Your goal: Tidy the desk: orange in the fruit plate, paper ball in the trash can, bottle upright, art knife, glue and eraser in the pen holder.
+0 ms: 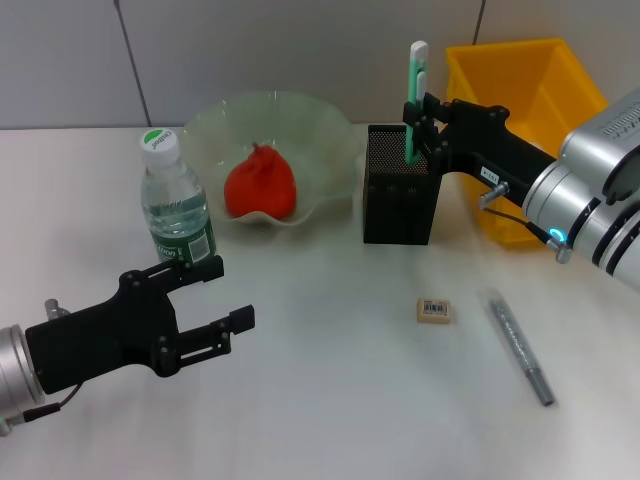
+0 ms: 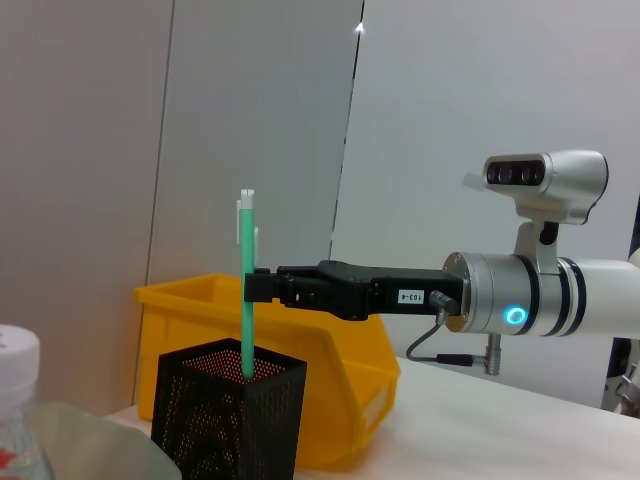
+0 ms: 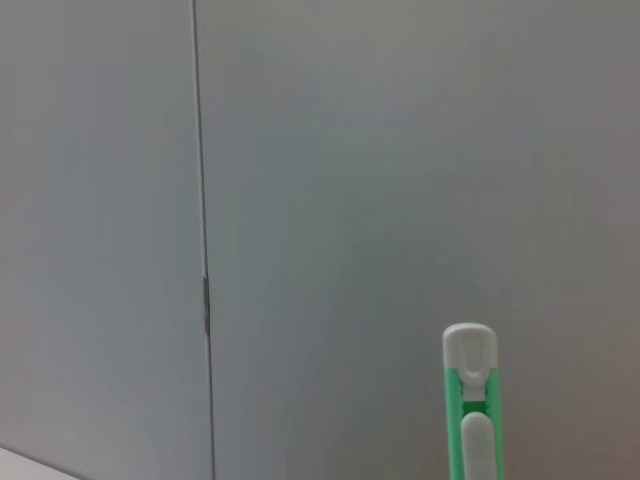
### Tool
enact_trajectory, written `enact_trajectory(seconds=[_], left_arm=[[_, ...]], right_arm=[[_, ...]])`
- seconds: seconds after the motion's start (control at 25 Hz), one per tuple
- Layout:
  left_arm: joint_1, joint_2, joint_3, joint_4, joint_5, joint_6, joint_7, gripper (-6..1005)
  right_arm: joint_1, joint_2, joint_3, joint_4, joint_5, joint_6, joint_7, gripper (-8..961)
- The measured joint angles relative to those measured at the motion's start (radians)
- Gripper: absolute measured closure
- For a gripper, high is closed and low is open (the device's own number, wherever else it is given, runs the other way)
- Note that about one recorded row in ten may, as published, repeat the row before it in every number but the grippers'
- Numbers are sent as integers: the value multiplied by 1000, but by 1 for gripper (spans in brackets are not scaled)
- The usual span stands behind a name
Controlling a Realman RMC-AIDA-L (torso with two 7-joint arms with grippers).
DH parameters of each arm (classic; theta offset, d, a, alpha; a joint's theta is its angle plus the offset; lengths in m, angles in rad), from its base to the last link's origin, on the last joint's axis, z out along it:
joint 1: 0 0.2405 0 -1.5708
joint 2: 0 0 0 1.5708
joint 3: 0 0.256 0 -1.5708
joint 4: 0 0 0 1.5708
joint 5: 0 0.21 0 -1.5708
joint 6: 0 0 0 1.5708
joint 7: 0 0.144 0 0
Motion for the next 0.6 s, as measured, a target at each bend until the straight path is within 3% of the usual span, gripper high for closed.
enact_trajectory(seconds=[0.48, 0.6], left_arm=[[5, 0, -1, 0, -1, 5, 0, 246], [6, 0, -1, 0, -1, 9, 0, 246]], right_arm=[[-7, 0, 0, 2, 0, -1, 0, 784], [-8, 0, 0, 2, 0, -4, 0, 702]])
